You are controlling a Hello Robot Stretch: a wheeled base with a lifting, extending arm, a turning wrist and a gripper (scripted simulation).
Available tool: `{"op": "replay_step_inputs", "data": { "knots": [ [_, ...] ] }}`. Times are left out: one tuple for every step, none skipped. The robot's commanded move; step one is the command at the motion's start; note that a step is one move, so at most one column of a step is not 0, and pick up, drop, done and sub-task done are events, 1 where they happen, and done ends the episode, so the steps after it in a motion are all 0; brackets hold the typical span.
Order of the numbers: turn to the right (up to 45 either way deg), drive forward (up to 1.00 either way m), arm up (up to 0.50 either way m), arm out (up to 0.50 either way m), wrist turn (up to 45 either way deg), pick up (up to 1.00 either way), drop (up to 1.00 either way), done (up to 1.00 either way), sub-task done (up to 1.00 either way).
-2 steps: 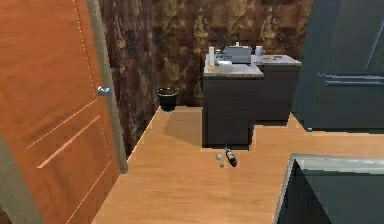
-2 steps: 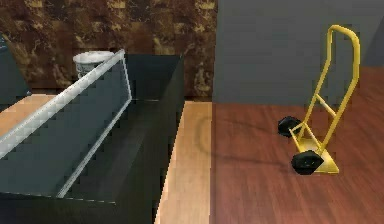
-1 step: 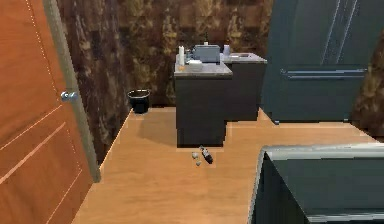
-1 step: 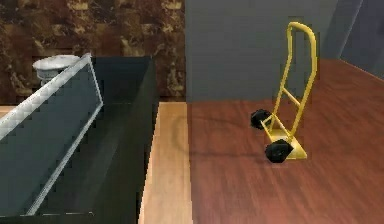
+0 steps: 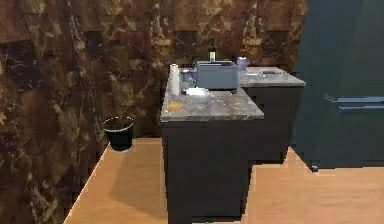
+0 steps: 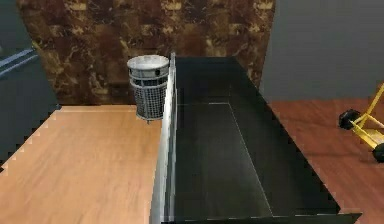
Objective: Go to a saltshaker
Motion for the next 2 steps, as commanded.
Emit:
{"op": "replay_step_inputs", "data": {
  "knots": [
    [6.0, 0.0, 0.0, 0.0, 0.0, 0.0, 0.0, 0.0, 0.0],
    [0.0, 0.25, 0.0, 0.0, 0.0, 0.0, 0.0, 0.0, 0.0]
  ]
}}
